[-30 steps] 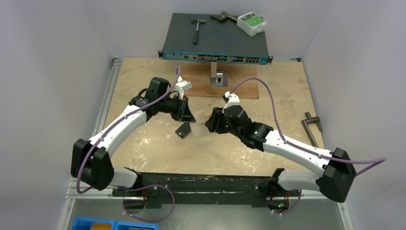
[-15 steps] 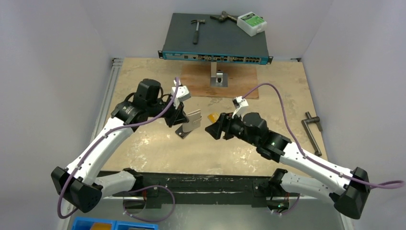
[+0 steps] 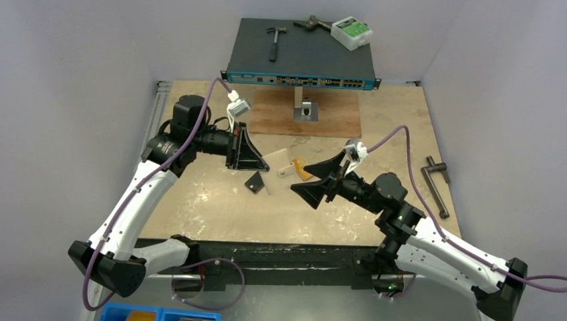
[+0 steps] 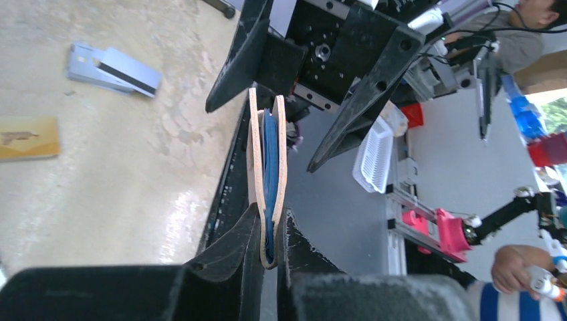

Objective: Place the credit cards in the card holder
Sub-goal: Open the card holder.

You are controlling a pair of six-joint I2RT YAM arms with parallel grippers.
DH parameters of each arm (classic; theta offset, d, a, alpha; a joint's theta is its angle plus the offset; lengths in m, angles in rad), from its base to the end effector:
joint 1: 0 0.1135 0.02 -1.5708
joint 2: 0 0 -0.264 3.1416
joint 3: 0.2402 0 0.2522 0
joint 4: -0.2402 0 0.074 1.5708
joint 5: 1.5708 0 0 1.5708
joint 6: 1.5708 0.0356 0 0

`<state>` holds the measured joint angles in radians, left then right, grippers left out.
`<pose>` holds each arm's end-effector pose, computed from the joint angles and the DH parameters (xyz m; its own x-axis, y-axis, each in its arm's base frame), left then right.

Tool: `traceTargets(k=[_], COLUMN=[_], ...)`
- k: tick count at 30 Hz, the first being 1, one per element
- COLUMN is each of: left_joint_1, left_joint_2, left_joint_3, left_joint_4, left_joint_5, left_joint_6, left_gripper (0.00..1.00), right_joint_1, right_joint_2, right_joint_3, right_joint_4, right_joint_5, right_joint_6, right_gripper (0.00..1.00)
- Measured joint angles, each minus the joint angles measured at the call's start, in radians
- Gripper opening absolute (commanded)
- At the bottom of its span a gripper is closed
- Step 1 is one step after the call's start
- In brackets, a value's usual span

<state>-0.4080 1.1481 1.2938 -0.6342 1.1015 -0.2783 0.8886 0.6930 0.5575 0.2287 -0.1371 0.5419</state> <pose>0.1939 -0.1184 0.4069 -0.6621 0.1508 -0.7341 0.7493 0.1498 -0.6450 0.1075 0.1401 0.3187 -0.3906 0.3296 -0.8596 -0.7625 0.4074 0.5026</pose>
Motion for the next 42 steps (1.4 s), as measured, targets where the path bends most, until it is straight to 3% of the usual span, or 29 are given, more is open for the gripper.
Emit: traceTargets(k=[9,16,22,27,31,34,37,38,40,42], left_joint_1=[0.0,-0.026,-0.074,-0.077,-0.077,-0.077,-0.077,-0.077,-0.077,-0.077], left_joint_2=[-0.003,0.032,0.062,0.062,0.062,0.063,0.063,0.064,0.065,0.065], left_joint_3=[-0.029,0.008,0.032,0.05,0.064,0.064,0.068,0.068,0.068,0.068], left_joint_4=[0.013,-0.136,-0.283,-0.296,-0.306,-0.317,-0.335,-0.336,-0.338,-0.335], left_joint_5=[0.097,0.122,0.114,0.103,0.09,0.087,0.075,0.068,0.054,0.042], left_joint_6=[-0.126,-0.037,0.08,0.097,0.12,0.143,0.171,0.179,0.193,0.197], left_gripper=[0.0,0.0,0.0,0.0,0.0,0.0,0.0,0.05,0.18,0.44], right_joint_1=[-0.006,-0.04,-0.106,-0.12,-0.126,-0.134,-0.138,-0.139,-0.14,-0.145], right_joint_2=[0.151,0.26,0.299,0.41,0.457,0.455,0.456,0.456,0.456,0.46], right_joint_3=[0.111,0.185,0.265,0.306,0.303,0.303,0.303,0.303,0.304,0.305], right_joint_4=[0.126,0.131,0.148,0.169,0.172,0.175,0.176,0.177,0.177,0.171], right_joint_5=[-0.196,-0.343,-0.468,-0.604,-0.676,-0.712,-0.737,-0.75,-0.76,-0.764], right_joint_6=[-0.032,-0.03,-0.008,0.046,0.088,0.095,0.105,0.11,0.117,0.12], right_gripper=[0.93,0.82,0.5,0.6,0.57,0.41,0.06,0.0,0.0,0.0])
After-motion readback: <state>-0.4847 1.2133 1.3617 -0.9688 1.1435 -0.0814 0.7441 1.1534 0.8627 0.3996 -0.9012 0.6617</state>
